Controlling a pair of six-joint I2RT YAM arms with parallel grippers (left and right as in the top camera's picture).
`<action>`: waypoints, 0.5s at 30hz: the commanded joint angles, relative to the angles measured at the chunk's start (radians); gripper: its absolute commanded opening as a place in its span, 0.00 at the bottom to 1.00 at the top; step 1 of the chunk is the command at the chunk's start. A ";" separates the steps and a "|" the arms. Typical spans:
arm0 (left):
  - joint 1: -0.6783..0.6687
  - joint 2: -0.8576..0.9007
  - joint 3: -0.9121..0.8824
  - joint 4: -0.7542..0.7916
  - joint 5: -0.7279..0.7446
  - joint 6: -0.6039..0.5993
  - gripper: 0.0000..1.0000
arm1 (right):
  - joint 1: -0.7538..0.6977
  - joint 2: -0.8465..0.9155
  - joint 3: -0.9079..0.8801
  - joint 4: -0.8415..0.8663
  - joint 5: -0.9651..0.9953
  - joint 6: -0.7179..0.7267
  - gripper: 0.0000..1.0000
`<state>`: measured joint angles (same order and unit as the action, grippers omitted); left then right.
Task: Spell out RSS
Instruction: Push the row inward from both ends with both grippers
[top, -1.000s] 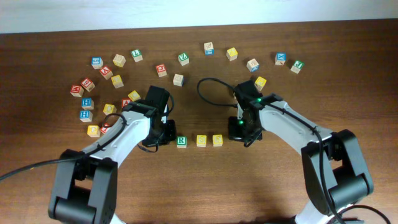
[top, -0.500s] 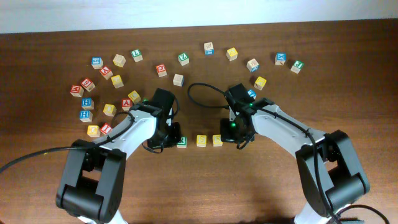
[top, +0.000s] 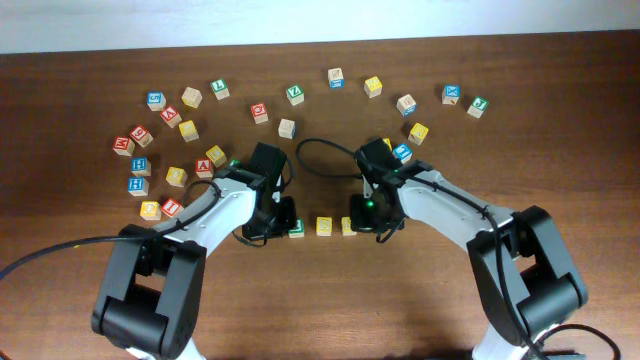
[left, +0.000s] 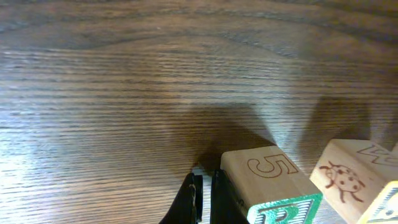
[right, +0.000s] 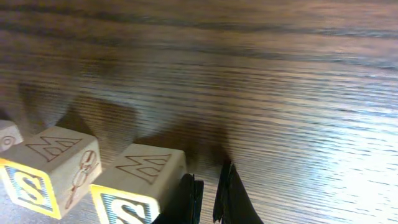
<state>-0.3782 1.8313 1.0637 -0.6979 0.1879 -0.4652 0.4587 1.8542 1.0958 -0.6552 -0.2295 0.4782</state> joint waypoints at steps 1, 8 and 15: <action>-0.018 0.015 -0.006 0.014 0.030 -0.010 0.00 | 0.021 0.035 -0.013 0.009 -0.011 0.031 0.04; -0.063 0.015 -0.006 0.050 0.029 -0.014 0.00 | 0.021 0.035 -0.013 0.044 -0.058 0.035 0.04; -0.064 0.015 -0.006 0.056 0.026 -0.013 0.00 | 0.021 0.035 -0.013 0.046 -0.059 0.035 0.04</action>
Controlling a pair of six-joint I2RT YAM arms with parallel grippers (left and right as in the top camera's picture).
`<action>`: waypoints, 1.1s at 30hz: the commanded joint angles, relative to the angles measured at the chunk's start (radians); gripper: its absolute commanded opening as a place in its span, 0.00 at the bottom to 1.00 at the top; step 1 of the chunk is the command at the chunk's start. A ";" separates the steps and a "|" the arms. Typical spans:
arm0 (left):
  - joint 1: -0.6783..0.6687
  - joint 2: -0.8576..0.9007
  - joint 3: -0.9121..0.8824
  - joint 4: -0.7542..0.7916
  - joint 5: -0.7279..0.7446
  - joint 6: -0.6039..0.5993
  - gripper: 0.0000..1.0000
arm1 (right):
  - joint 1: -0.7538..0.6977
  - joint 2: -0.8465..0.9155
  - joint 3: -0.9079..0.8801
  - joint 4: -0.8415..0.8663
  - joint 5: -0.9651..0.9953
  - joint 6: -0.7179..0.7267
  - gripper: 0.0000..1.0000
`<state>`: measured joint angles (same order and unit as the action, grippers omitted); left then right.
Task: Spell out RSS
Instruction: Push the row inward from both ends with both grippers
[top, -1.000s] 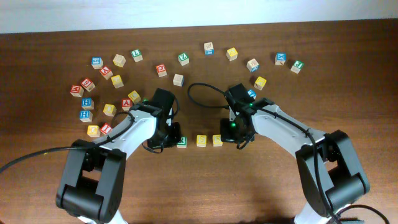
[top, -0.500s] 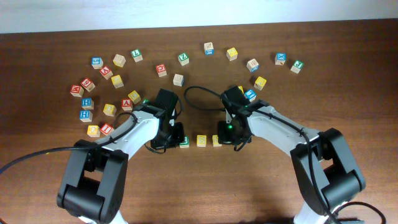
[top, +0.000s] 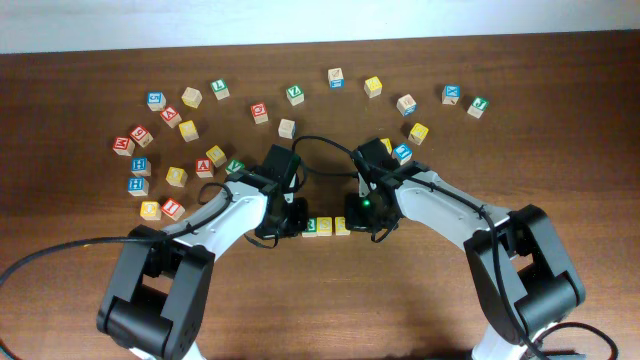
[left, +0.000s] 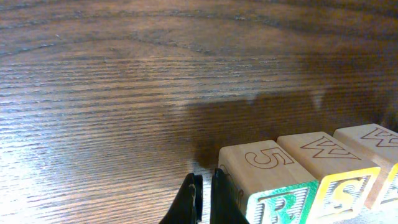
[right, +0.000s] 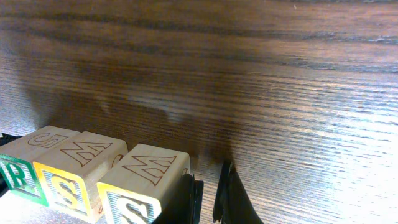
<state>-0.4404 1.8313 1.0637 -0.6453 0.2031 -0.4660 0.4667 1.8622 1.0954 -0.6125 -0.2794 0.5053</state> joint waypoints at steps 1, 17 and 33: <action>-0.002 0.015 -0.006 0.004 0.011 -0.012 0.00 | 0.013 0.028 -0.013 0.005 -0.009 0.008 0.04; -0.005 0.015 -0.006 -0.005 0.019 -0.012 0.00 | 0.031 0.027 -0.013 0.043 -0.031 0.000 0.05; -0.002 0.015 -0.006 -0.019 -0.027 -0.011 0.00 | 0.029 0.027 -0.013 0.012 -0.016 0.009 0.04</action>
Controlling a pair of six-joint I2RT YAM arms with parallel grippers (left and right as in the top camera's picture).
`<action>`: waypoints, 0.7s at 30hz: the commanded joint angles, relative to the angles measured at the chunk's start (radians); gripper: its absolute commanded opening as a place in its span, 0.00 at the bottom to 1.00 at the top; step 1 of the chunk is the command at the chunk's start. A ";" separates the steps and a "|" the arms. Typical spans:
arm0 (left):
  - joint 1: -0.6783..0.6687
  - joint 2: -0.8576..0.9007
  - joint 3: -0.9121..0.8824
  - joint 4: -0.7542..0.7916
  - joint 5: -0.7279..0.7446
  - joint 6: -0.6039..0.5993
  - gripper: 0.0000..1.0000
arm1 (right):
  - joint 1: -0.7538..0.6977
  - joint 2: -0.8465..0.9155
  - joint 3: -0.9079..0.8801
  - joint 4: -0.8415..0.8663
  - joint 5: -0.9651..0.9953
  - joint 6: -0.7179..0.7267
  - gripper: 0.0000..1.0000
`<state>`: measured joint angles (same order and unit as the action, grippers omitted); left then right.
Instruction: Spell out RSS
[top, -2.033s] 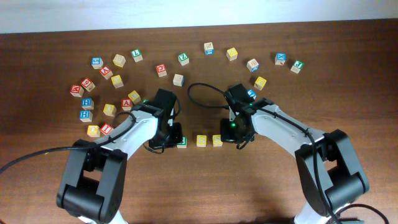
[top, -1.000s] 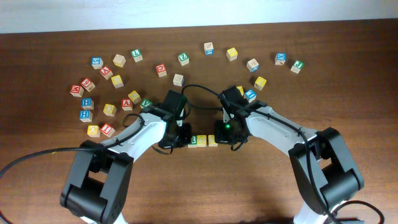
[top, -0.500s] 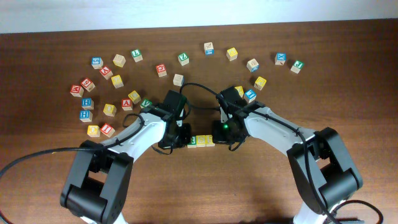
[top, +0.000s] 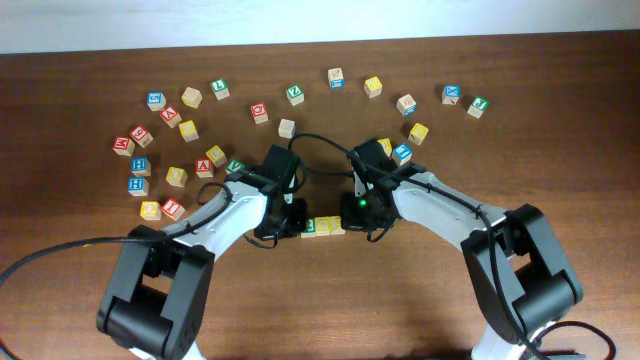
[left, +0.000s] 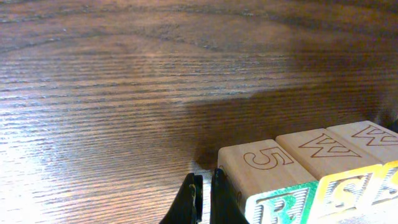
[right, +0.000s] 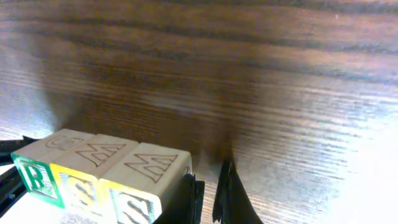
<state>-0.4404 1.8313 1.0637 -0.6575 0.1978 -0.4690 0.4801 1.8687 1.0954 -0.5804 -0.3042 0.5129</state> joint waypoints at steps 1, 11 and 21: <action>-0.002 0.015 -0.006 -0.009 -0.023 -0.008 0.00 | 0.016 0.021 -0.013 -0.034 0.008 0.002 0.04; 0.006 0.009 0.001 -0.026 -0.041 -0.009 0.00 | 0.016 0.010 -0.002 -0.116 -0.006 0.001 0.04; 0.243 -0.100 0.007 -0.130 -0.037 -0.017 0.00 | 0.019 -0.057 0.016 -0.198 -0.054 0.010 0.04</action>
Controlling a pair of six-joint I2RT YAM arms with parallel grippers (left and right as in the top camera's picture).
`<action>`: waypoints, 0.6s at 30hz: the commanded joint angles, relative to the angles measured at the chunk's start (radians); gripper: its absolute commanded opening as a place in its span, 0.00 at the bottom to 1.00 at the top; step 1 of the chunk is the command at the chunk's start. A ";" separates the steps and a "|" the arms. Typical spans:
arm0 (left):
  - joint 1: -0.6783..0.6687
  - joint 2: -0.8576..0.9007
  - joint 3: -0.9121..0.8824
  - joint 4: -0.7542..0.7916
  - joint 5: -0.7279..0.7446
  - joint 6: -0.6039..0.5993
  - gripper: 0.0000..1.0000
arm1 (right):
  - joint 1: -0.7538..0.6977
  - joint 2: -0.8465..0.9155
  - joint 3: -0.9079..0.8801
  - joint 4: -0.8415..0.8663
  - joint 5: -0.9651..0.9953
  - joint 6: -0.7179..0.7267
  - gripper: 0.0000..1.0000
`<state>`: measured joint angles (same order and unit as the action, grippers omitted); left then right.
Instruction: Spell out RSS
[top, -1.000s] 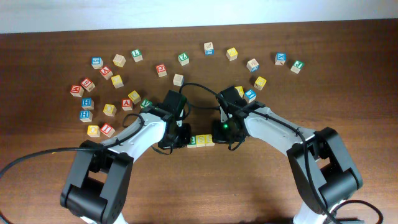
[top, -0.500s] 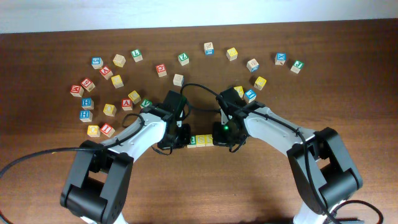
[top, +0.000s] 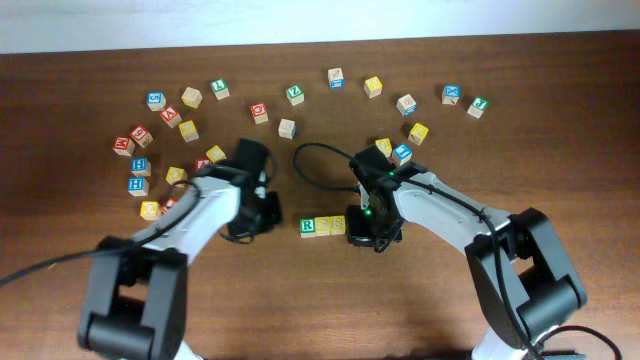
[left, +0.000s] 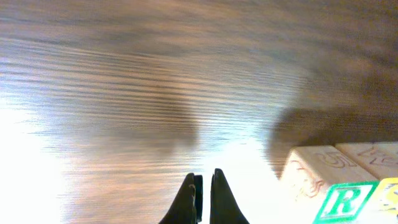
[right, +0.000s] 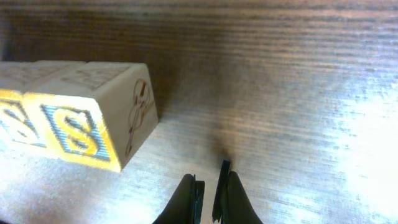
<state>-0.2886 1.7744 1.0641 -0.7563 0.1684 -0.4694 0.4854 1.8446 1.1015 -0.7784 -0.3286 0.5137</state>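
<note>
Three wooden letter blocks lie side by side in a row at the table's middle: a green R block (top: 307, 227), a yellow S block (top: 323, 226) and a second S block (top: 338, 225). My left gripper (top: 247, 222) is shut, holds nothing, and stands well left of the row. In the left wrist view the R block (left: 344, 202) sits far to the right of that gripper (left: 204, 180). My right gripper (top: 365, 232) is shut and empty just right of the row. The end S block (right: 74, 134) lies apart from it (right: 208, 171).
Several loose letter blocks form an arc across the back, with a cluster at the left (top: 139, 165), a few in the middle (top: 287, 128) and others at the right (top: 452, 95). A black cable (top: 312, 148) loops between the arms.
My left gripper has drawn away to the left, leaving a wide gap to the R block. My right gripper has come off the end S block. The row has stayed where it was.
At first the R and both S blocks stood spaced apart, with my shut left gripper against the R and my shut right gripper against the last S. Then the three touched in a row between the grippers. Now both grippers stand clear of it.
</note>
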 joint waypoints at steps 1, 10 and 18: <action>0.126 -0.042 0.006 -0.045 -0.007 -0.016 0.00 | 0.014 -0.032 0.010 0.000 -0.021 0.027 0.04; 0.263 -0.042 0.006 -0.102 -0.008 -0.016 0.00 | 0.078 -0.032 0.010 0.008 0.068 0.120 0.04; 0.263 -0.042 0.006 -0.101 -0.008 -0.016 0.00 | 0.130 -0.032 0.010 0.060 0.135 0.154 0.04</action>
<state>-0.0303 1.7519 1.0645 -0.8551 0.1646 -0.4732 0.6170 1.8370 1.1015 -0.7246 -0.2459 0.6373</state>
